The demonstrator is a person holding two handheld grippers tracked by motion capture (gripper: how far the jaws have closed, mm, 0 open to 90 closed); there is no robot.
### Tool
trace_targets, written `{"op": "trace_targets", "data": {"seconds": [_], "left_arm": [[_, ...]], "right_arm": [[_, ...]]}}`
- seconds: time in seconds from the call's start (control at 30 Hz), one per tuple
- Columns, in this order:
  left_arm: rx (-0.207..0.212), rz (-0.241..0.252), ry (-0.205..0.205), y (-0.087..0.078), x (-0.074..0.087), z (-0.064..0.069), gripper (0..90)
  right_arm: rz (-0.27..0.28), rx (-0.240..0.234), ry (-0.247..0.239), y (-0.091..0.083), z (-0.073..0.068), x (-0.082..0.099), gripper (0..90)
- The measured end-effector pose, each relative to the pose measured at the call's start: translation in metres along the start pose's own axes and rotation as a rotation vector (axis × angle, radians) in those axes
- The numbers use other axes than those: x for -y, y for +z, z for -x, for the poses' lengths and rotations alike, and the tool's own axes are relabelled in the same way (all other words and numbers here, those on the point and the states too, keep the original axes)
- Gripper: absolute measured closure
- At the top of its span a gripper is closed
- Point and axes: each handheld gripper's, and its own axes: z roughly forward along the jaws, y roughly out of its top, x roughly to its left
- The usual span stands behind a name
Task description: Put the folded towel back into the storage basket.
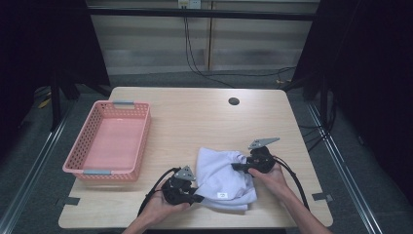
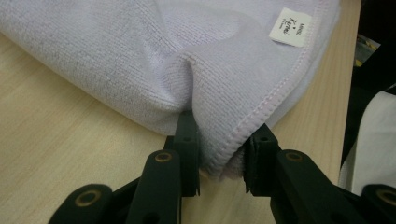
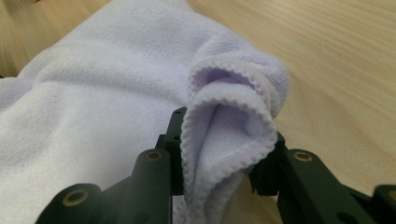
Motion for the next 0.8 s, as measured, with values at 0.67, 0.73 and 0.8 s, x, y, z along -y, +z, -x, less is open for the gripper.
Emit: {"op": "trace_targets", "data": {"seconds": [0.67,0.73,0.8], "left_arm": [[-0.001,0.156,-0.039,-0.035,-0.014,-0.010,72.7],[0.001,0.153,-0.037,-0.035,-0.016,-0.010,72.8],[0.000,0.159,-0.038,-0.035,-0.018,-0.010,72.9]], "right_arm": [[0.081,-0.010,0.020,-0.014,0.004,-0.033,67.4],[0.082,-0.010,0.021,-0.014,0.005,-0.033,67.4],[0.077,-0.013,0.020,-0.013,0.007,-0.033,67.5]]}}
